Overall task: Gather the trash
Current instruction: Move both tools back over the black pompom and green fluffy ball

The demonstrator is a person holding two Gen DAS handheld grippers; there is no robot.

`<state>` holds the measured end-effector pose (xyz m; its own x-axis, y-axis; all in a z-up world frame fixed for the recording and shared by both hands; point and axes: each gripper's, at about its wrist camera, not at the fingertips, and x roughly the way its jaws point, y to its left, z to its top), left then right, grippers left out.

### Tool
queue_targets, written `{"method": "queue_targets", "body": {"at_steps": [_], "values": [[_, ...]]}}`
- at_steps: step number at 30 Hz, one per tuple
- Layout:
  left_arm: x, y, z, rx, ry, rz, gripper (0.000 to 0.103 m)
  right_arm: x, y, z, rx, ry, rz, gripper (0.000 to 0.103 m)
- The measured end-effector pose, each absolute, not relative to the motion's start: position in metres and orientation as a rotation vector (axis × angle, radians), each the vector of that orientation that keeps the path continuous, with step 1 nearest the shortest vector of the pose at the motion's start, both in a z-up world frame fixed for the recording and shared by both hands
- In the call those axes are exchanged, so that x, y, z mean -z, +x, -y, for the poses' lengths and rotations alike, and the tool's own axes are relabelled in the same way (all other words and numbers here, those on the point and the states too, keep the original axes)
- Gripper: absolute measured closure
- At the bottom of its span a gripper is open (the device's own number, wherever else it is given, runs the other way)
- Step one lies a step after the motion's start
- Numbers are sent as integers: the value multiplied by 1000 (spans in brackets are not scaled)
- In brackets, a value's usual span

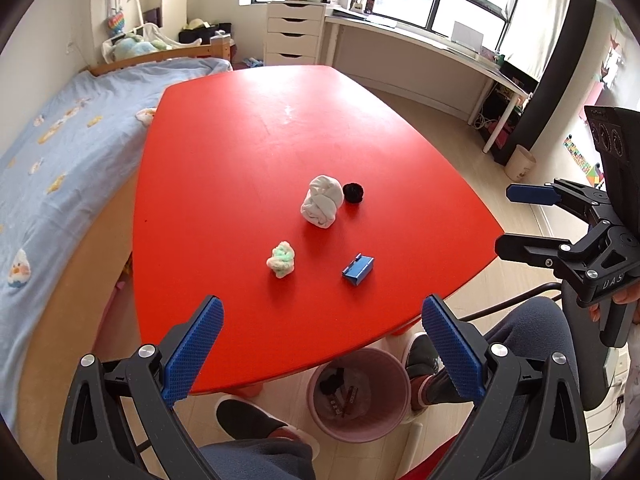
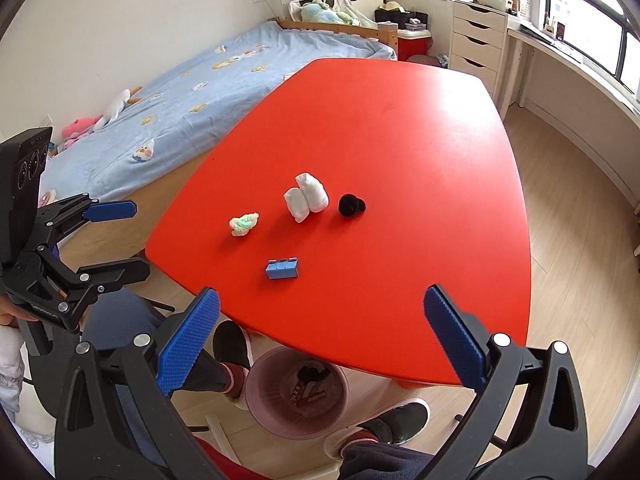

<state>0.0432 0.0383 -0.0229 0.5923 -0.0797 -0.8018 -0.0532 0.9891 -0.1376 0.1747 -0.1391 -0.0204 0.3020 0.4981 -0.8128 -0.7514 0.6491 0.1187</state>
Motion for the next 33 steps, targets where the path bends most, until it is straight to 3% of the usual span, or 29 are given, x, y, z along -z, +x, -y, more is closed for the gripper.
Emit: {"method": "queue_targets", "body": {"at_steps": [29,31,33], "values": [[91,136,-66,-19,-139,-1198,8,104,293,35,-814,-496,-1169,3],[95,137,-67,-23,-142,-1208,8,108,293,31,-819,-507,-1173,7],[98,138,-67,-24,-141,-1210,8,113,294,27,-819,-522,-1183,18]]}}
